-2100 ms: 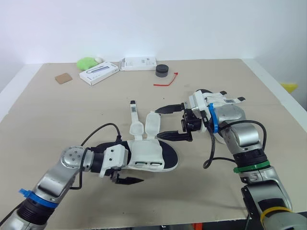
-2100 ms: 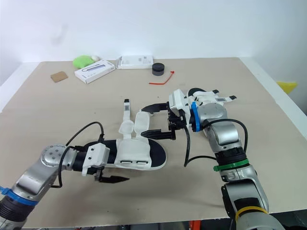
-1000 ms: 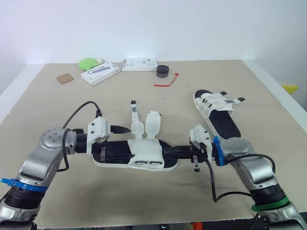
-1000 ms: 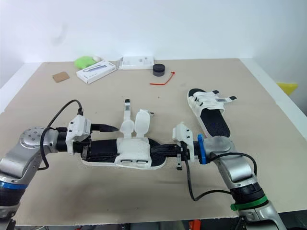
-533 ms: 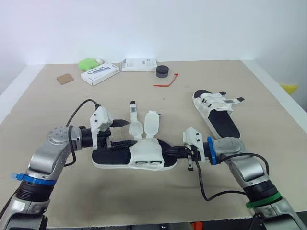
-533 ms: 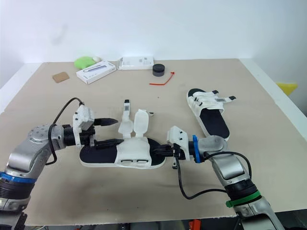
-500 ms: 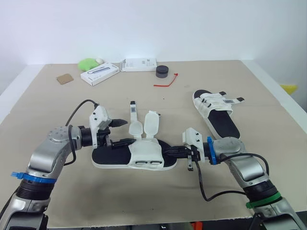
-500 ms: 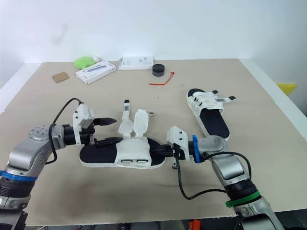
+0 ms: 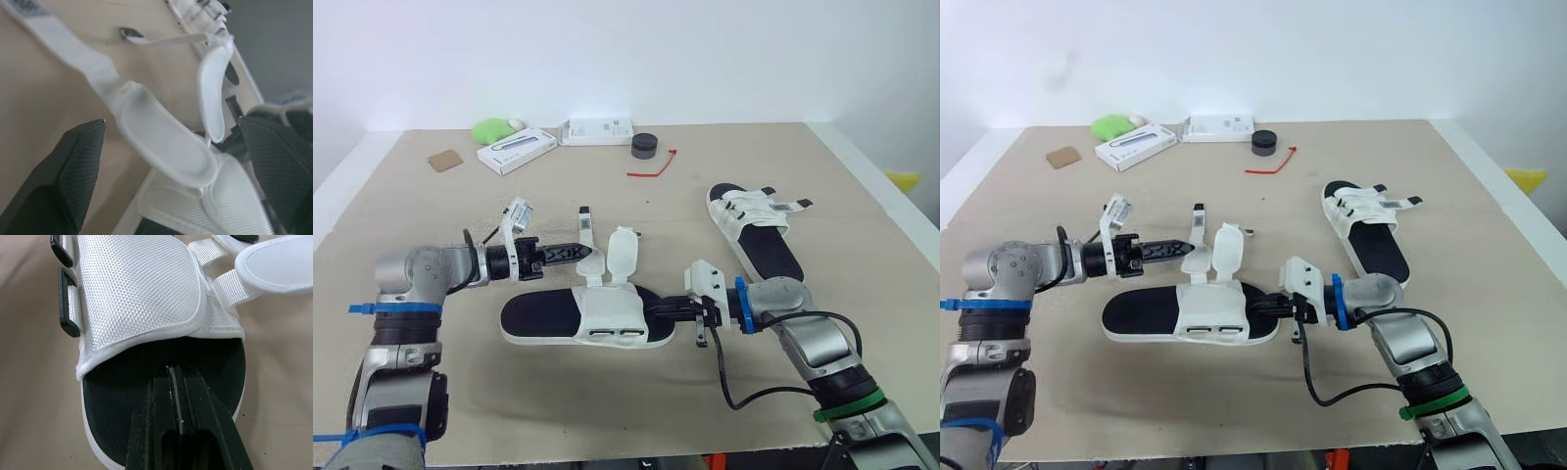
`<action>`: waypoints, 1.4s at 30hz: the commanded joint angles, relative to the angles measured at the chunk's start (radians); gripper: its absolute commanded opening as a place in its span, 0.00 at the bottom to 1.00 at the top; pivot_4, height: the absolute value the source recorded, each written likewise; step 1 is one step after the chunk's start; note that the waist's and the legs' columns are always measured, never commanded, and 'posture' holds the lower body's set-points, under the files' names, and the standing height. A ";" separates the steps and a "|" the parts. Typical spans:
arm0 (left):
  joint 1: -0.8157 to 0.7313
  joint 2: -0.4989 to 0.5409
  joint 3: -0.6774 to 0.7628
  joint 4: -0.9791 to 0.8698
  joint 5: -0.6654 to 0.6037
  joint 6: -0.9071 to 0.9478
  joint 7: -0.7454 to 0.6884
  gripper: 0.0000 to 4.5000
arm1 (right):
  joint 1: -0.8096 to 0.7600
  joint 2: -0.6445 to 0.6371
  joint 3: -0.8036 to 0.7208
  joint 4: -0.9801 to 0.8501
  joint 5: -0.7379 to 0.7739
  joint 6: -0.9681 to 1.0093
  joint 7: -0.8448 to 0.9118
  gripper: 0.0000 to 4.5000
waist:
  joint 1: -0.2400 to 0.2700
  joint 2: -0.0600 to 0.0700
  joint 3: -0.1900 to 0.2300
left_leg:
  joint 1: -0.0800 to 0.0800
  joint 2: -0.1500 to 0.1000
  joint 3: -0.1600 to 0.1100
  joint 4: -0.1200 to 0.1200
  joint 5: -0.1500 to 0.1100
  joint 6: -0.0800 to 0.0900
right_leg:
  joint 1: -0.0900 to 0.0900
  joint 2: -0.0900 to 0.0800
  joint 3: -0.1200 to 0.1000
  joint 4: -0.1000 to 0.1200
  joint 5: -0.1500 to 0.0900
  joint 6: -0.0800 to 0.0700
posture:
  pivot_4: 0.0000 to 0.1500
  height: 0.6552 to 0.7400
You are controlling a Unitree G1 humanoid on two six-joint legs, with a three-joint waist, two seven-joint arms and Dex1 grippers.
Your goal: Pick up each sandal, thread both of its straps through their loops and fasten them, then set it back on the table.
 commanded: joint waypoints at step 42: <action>-0.230 -0.181 0.023 0.345 0.137 -0.397 -0.085 0.04 | -0.018 -0.003 -0.008 -0.028 0.000 -0.020 0.010 0.00 | 0.001 -0.002 0.001 | -0.003 -0.007 -0.003 0.000 0.004 -0.008 | 0.000 -0.008 -0.002 0.000 0.002 0.004 | 1.00 1.00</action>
